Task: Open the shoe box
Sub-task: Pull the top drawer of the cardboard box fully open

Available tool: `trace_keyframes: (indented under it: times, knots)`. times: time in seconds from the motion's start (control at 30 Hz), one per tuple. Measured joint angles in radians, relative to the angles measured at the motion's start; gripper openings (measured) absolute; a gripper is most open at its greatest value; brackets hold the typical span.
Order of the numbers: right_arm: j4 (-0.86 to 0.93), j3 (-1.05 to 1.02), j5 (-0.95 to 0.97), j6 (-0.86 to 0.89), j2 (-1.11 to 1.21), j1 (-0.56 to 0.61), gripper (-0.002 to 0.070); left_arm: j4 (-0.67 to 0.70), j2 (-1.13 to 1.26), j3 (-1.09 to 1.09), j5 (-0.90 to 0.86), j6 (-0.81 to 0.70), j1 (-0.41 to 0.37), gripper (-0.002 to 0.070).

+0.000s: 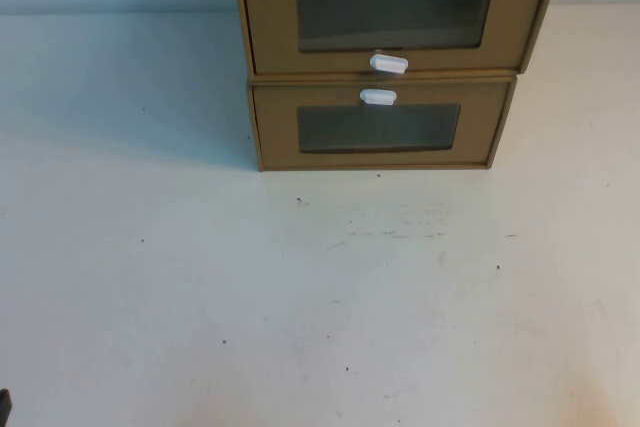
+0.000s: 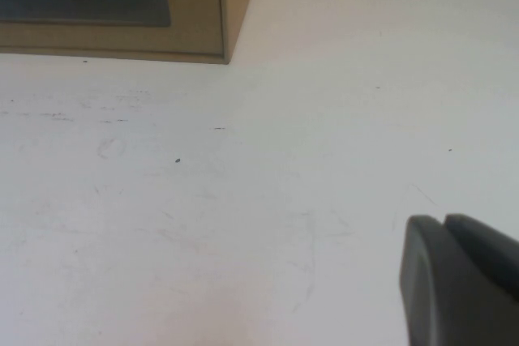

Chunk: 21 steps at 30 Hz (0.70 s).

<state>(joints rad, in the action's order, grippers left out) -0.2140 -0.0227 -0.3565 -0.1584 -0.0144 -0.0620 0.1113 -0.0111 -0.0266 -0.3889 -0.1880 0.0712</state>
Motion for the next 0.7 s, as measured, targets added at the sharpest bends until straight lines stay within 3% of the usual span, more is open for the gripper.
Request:
trace_keyframes:
  times: [0.43,0.57,0.7]
  knots:
    - [0.000,0.000,0.000,0.000,0.000,0.000,-0.0014,0.019,0.000,0.000,0.023,0.000,0.000,-0.0004]
    - [0.000,0.000,0.000,0.000,0.000,0.000,-0.0014,0.167,0.000,0.000,0.096,0.000,0.000,-0.0004]
    - [0.000,0.000,0.000,0.000,0.000,0.000,-0.0013,0.422,0.000,0.000,0.179,0.012,0.000,-0.0004]
